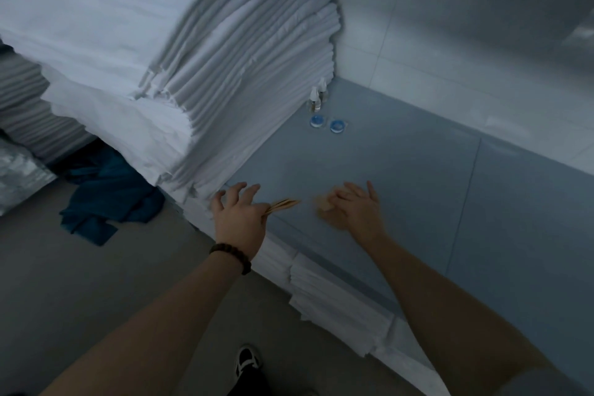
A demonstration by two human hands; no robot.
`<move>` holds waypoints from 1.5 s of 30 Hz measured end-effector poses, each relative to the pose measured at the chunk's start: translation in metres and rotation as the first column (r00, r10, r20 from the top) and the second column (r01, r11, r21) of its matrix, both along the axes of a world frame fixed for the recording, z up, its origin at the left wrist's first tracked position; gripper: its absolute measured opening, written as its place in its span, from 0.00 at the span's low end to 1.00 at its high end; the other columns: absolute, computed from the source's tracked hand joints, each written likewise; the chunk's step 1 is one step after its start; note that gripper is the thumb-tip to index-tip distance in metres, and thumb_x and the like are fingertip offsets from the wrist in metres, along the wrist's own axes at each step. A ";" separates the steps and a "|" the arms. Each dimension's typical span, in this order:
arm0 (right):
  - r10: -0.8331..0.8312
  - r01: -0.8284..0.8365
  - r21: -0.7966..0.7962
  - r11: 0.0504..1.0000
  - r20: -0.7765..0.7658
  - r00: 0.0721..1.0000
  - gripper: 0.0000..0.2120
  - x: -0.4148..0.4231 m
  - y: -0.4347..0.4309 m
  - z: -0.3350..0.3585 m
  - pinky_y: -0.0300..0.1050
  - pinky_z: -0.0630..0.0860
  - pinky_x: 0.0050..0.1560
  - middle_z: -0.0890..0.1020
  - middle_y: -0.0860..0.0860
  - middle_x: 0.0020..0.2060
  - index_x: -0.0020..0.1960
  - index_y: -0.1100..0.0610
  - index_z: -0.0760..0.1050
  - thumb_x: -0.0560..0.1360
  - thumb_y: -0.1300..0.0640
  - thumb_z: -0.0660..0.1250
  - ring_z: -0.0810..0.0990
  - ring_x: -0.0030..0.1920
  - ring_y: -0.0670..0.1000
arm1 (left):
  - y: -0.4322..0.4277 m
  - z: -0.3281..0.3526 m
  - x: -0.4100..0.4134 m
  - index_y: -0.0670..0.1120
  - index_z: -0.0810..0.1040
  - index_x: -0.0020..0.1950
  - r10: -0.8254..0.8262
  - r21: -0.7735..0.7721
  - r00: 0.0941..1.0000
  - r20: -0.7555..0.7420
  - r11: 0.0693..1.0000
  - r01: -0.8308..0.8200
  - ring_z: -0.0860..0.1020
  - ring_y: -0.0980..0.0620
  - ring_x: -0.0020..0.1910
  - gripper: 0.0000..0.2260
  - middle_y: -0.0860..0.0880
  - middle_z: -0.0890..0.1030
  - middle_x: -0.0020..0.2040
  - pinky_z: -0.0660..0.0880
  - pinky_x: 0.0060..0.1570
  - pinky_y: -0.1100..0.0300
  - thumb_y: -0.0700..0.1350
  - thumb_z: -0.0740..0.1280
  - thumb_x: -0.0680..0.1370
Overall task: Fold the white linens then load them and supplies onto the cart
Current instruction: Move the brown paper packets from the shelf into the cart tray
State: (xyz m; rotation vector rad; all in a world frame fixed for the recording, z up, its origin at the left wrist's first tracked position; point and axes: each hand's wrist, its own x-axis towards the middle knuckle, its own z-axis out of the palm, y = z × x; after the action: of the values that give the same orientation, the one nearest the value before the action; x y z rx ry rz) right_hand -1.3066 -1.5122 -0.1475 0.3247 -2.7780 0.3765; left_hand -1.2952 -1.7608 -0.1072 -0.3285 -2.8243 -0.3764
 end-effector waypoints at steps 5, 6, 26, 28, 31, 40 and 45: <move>-0.013 -0.101 0.227 0.969 0.455 0.890 0.18 -0.025 0.023 -0.010 0.52 0.39 0.74 0.67 0.45 0.73 0.70 0.47 0.70 0.82 0.56 0.54 0.56 0.76 0.47 | 0.006 -0.003 -0.001 0.48 0.86 0.38 -0.009 -0.019 1.000 0.018 1.000 0.009 0.76 0.38 0.59 0.05 0.43 0.82 0.55 0.66 0.59 0.35 0.40 0.79 0.66; 0.002 -0.124 0.226 0.966 0.477 0.879 0.19 -0.026 0.027 -0.012 0.52 0.39 0.74 0.65 0.45 0.74 0.71 0.47 0.68 0.82 0.58 0.53 0.55 0.76 0.46 | 0.007 -0.003 -0.001 0.48 0.86 0.38 -0.009 -0.022 1.000 0.018 1.000 0.009 0.77 0.38 0.59 0.05 0.43 0.82 0.55 0.66 0.59 0.35 0.40 0.79 0.66; 0.056 -0.318 0.387 0.865 0.556 0.829 0.33 -0.051 0.028 -0.018 0.70 0.43 0.70 0.67 0.51 0.70 0.75 0.45 0.58 0.73 0.37 0.64 0.64 0.70 0.56 | 0.009 -0.004 0.007 0.48 0.85 0.34 -0.005 -0.059 1.000 0.020 0.998 0.006 0.78 0.38 0.57 0.06 0.44 0.83 0.54 0.68 0.58 0.35 0.41 0.80 0.65; 0.057 -0.308 0.416 0.856 0.516 0.854 0.31 -0.045 0.023 -0.016 0.70 0.42 0.71 0.70 0.51 0.67 0.74 0.46 0.60 0.75 0.39 0.61 0.67 0.67 0.57 | 0.007 -0.005 0.008 0.48 0.85 0.33 -0.006 -0.058 1.000 0.019 0.998 0.007 0.78 0.38 0.56 0.06 0.44 0.83 0.54 0.68 0.57 0.35 0.40 0.80 0.64; 0.059 -0.279 0.415 0.866 0.469 0.881 0.27 -0.036 0.013 -0.012 0.69 0.39 0.71 0.73 0.52 0.64 0.73 0.48 0.62 0.76 0.43 0.60 0.70 0.65 0.56 | 0.005 -0.007 0.009 0.49 0.85 0.33 -0.002 -0.044 1.000 0.024 0.999 0.003 0.79 0.38 0.56 0.06 0.44 0.83 0.53 0.68 0.57 0.34 0.40 0.80 0.64; 0.027 -0.046 0.365 0.930 0.058 0.998 0.11 -0.001 -0.009 -0.008 0.69 0.65 0.65 0.81 0.50 0.34 0.42 0.54 0.81 0.63 0.62 0.78 0.80 0.39 0.54 | -0.004 -0.006 0.007 0.49 0.85 0.34 0.032 -0.051 0.999 0.023 0.998 -0.031 0.78 0.39 0.57 0.06 0.44 0.83 0.54 0.68 0.57 0.36 0.40 0.80 0.65; 0.024 0.000 0.246 0.969 -0.094 0.995 0.12 0.009 -0.032 0.016 0.65 0.72 0.60 0.80 0.51 0.35 0.39 0.54 0.81 0.60 0.63 0.79 0.80 0.38 0.54 | -0.016 0.005 0.010 0.49 0.86 0.36 0.037 -0.031 0.998 -0.051 0.999 -0.039 0.79 0.39 0.54 0.07 0.44 0.84 0.50 0.71 0.54 0.39 0.40 0.80 0.63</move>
State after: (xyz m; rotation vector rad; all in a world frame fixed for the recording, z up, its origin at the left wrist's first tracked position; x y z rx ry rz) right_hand -1.2978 -1.5440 -0.1320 0.4062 -2.7298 0.0160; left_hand -1.2850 -1.7767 -0.1025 -0.2862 -2.7854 -0.3112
